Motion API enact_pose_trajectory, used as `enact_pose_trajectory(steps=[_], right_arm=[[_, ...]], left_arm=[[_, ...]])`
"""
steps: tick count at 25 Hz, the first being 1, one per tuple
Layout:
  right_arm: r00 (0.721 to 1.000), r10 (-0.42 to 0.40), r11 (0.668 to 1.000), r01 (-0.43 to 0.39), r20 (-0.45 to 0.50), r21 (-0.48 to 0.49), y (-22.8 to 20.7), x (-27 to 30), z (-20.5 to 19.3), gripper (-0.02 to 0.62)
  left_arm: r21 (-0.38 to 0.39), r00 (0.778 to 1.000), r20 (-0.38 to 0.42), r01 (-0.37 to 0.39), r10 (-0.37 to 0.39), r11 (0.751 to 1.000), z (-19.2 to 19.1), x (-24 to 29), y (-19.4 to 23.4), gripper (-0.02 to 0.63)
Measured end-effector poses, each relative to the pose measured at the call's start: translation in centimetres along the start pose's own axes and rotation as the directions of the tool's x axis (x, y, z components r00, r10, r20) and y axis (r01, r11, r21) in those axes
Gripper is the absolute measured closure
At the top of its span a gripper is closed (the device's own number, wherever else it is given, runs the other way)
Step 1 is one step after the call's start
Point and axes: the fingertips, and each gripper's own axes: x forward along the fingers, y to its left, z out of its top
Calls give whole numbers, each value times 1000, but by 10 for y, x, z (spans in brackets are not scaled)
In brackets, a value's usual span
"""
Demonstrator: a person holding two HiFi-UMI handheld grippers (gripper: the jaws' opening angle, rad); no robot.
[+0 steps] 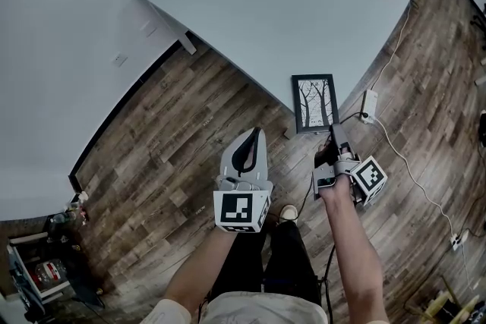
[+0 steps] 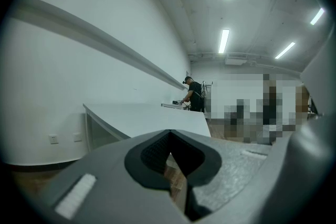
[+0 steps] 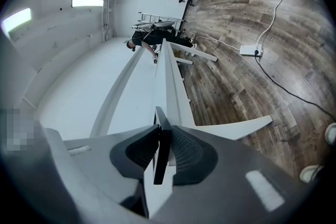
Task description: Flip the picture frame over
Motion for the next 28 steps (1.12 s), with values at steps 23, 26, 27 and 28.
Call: enact_pose_trajectory(steps=[23,26,27,28], right_arm=[[1000,10,999,-10,-4,-52,5,-6,6,422],[1000,-13,994,13,0,-105,8,-8,8,405],[1000,-10,993,10,1,-116,11,-7,9,404],[1000,-5,992,6,3,-127,13,-6,9,402]], left_arm=[[6,1000,2,4,-4,1000,2,2,-3,606],[6,1000,10,8,-8,1000,8,4,-4,606],[7,1000,12,9,-9,1000,10,5,-4,606],[8,1000,15,9,-10,1000,11,5,-3,606]])
